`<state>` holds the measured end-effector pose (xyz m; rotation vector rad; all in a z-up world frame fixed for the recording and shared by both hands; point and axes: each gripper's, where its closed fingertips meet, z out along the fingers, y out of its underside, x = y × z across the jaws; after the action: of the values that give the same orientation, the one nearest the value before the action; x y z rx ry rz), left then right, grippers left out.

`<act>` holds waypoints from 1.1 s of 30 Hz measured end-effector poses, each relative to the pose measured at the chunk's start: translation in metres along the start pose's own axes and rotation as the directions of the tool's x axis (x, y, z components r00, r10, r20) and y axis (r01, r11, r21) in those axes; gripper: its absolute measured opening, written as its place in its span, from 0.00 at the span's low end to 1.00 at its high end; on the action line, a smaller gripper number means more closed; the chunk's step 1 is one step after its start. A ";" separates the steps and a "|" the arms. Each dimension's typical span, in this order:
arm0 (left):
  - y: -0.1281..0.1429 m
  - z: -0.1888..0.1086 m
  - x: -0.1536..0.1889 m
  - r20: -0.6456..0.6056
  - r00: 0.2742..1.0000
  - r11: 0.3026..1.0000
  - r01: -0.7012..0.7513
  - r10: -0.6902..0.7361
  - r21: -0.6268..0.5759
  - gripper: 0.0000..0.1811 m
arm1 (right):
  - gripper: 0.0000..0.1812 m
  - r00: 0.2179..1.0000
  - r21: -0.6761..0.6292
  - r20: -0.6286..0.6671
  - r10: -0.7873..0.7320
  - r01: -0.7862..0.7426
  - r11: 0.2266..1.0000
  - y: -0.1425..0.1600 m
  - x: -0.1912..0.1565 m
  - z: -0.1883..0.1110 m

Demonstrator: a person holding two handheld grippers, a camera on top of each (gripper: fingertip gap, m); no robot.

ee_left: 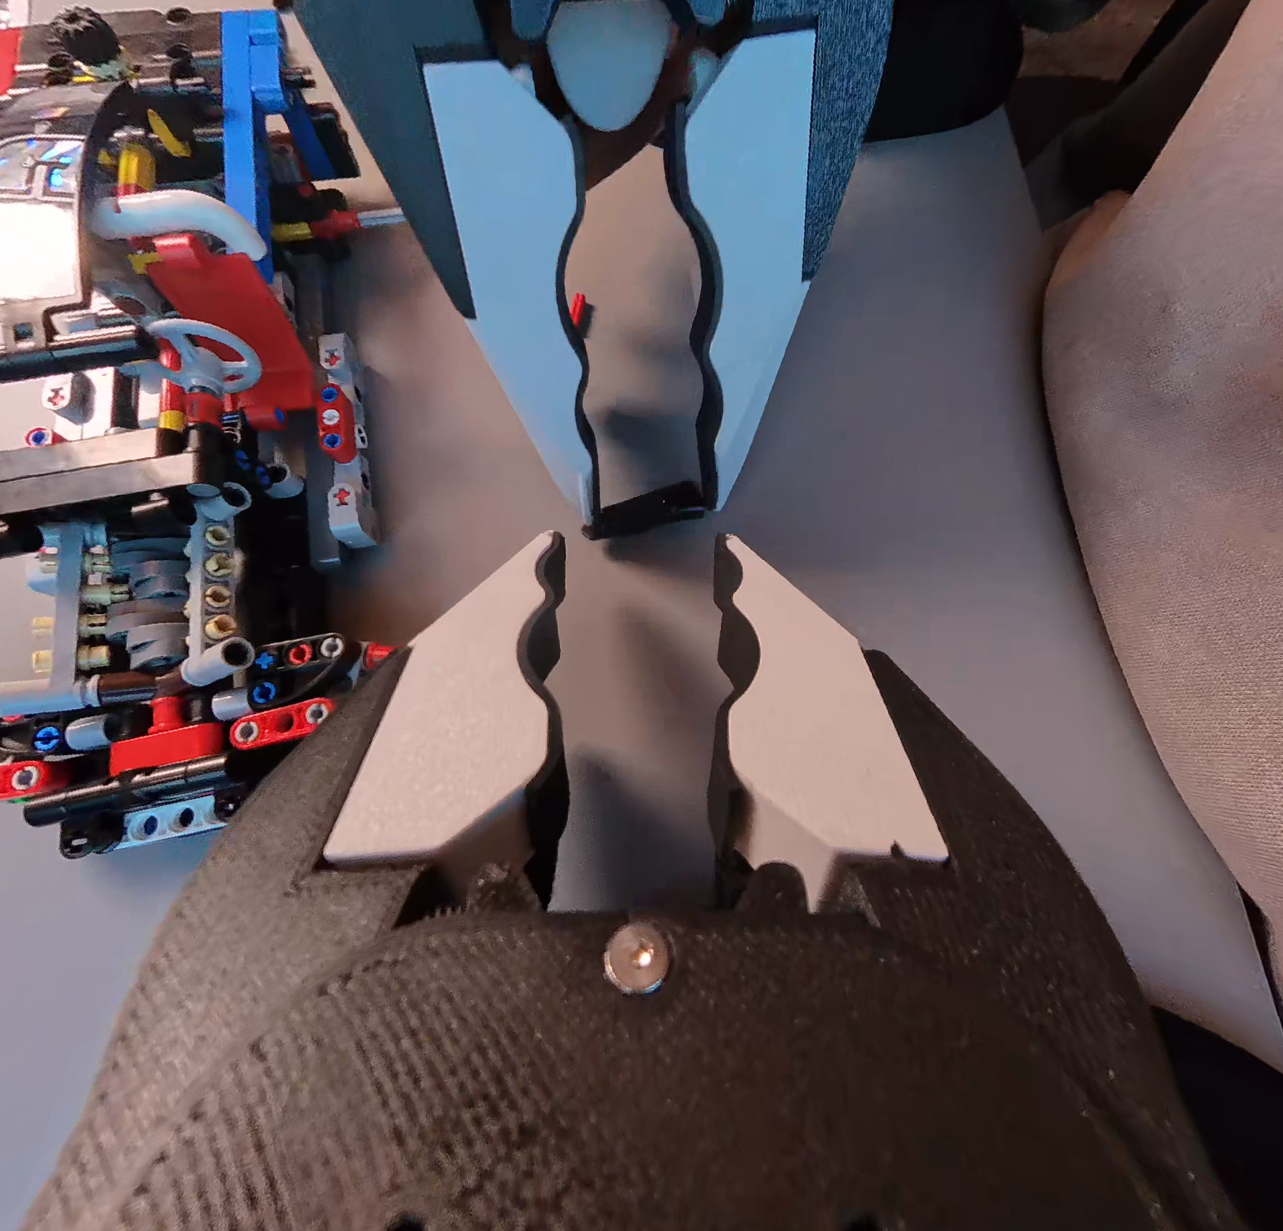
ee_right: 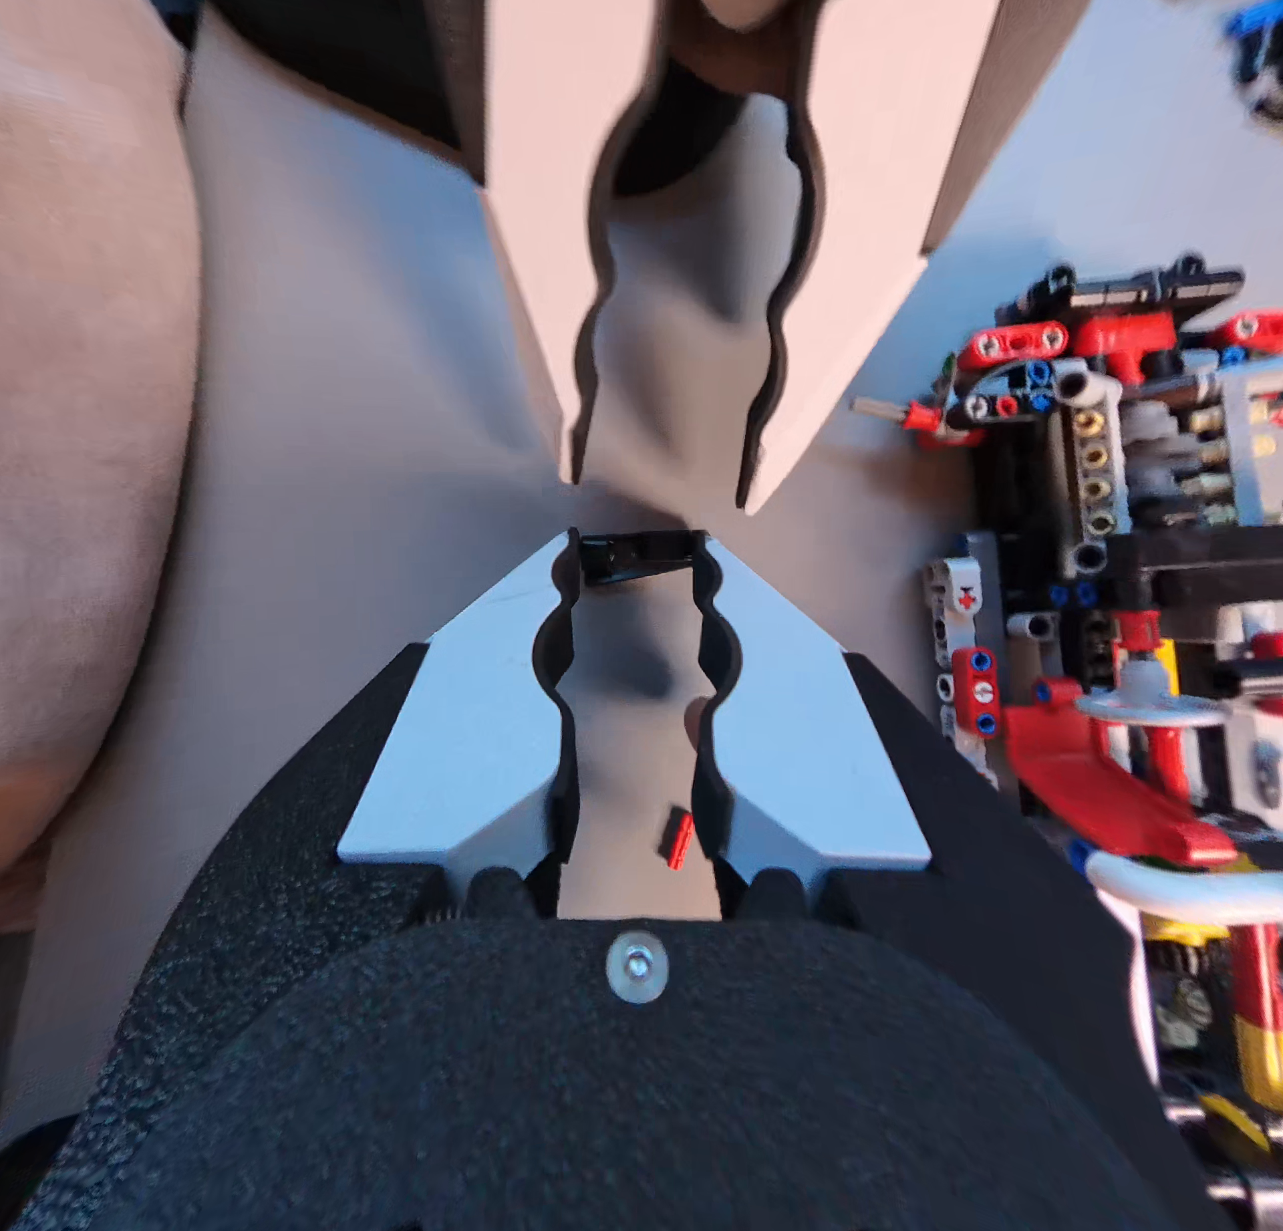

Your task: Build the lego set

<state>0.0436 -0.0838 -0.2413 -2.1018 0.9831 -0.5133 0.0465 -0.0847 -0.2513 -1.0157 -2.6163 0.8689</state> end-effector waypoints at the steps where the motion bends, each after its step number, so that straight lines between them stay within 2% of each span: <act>1: 0.001 0.001 0.002 -0.005 1.000 1.000 -0.013 0.013 -0.005 0.23 | 0.17 1.000 0.021 -0.002 -0.020 0.020 1.000 -0.002 -0.003 -0.003; 8: 0.009 0.015 0.004 -0.016 0.992 0.987 -0.128 0.127 -0.096 0.22 | 0.21 0.997 0.066 -0.066 0.040 -0.036 0.997 0.013 -0.016 -0.025; 11: 0.007 0.019 0.008 -0.061 0.987 0.981 -0.157 0.151 -0.110 0.16 | 0.21 0.994 0.096 -0.086 0.071 -0.063 0.993 0.015 -0.021 -0.030; 14: 0.009 0.017 0.010 -0.054 0.992 0.980 -0.119 0.112 -0.162 0.17 | 0.21 0.988 0.126 -0.111 0.106 -0.092 0.988 0.016 -0.023 -0.034; 22: 0.024 -0.003 0.041 -0.172 0.985 0.982 -0.004 -0.029 -0.190 0.18 | 0.20 0.972 0.150 -0.121 0.200 -0.182 0.972 0.005 -0.037 -0.021; 26: 0.028 -0.004 0.047 -0.159 0.987 0.977 -0.035 0.001 -0.211 0.09 | 0.20 0.966 0.145 -0.140 0.216 -0.196 0.970 -0.003 -0.041 -0.005; 28: 0.027 -0.002 0.045 -0.112 0.993 0.975 -0.061 0.038 -0.214 0.06 | 0.20 0.967 0.132 -0.142 0.210 -0.191 0.973 -0.003 -0.042 0.000; 33: 0.021 0.005 0.042 -0.038 0.991 0.976 -0.131 0.126 -0.172 0.11 | 0.20 0.960 0.157 -0.168 0.226 -0.201 0.967 0.001 -0.035 -0.013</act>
<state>0.0628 -0.1229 -0.2589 -2.1712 1.2087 -0.4028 0.0774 -0.1018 -0.2408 -1.2910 -2.2894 0.9387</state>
